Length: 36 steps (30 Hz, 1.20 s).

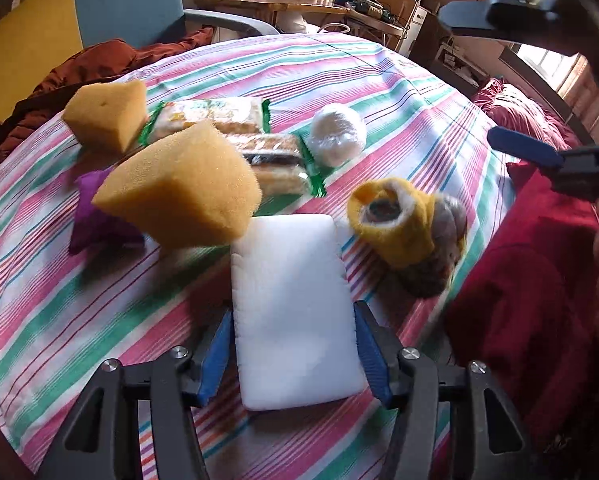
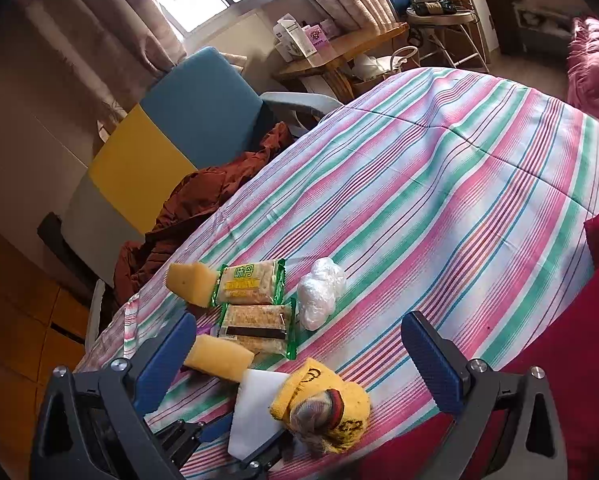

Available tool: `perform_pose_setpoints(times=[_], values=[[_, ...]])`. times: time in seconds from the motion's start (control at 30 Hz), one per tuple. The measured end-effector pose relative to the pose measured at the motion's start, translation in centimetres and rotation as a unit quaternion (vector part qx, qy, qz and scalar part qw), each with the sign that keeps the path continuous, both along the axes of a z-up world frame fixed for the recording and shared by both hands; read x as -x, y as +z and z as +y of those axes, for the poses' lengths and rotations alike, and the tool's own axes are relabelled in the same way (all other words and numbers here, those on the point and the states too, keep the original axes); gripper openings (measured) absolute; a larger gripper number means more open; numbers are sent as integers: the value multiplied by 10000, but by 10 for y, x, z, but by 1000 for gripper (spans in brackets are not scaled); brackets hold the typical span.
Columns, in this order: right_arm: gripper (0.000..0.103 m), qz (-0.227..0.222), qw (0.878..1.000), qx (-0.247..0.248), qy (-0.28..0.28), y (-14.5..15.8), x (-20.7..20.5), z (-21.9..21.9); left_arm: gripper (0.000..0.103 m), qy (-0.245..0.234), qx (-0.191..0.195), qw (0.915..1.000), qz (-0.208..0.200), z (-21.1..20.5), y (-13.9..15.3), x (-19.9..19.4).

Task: Organize objects
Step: 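Grasp the white block with the left gripper while the right grasps the yellow knitted item, then place the white block in the tray with the left gripper while the right places the knitted item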

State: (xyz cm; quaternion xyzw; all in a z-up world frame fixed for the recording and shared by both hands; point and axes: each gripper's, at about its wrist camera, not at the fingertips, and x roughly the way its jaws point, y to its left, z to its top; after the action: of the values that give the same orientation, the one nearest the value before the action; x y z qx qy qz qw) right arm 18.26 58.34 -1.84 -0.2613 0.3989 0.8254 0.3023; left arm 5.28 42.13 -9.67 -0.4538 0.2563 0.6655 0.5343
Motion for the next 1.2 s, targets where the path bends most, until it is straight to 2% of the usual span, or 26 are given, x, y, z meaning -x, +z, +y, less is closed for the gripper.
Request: perform_pose_setpoints(times=[0.2,0.43,0.53,0.6,0.73,0.9,1.1,1.13,1.2], values=[[103,-377,9992,37,158,-5,11,-2,58,-21,-115,9995,299,-51,1,-5],[103,-1083,9918,137,664,-20,36,-8,58,304,-256,9990,181,-111,4,8],[103,-1426,9873,19,705,-24,44,-13,58,419,-303,9985,178,-130,5,8],[103,-1472,9861,-33,774,-24,46,-16,58,504,-350,9980,167,-141,5,7],[103,-1738,9816,-202,759,-25,51,-20,58,638,-454,9968,127,-150,2,6],[103,-2174,9730,-52,768,-37,59,-17,58,676,-570,9955,341,-152,0,-1],[102,-2700,9575,-84,1007,-50,71,-24,58,714,-716,9947,200,-155,0,2],[100,-2809,9541,-86,1035,-53,73,-25,58,711,-734,9945,219,-156,0,2],[86,-3060,9451,-64,1145,-60,77,-26,58,697,-747,9944,266,-156,0,0]])
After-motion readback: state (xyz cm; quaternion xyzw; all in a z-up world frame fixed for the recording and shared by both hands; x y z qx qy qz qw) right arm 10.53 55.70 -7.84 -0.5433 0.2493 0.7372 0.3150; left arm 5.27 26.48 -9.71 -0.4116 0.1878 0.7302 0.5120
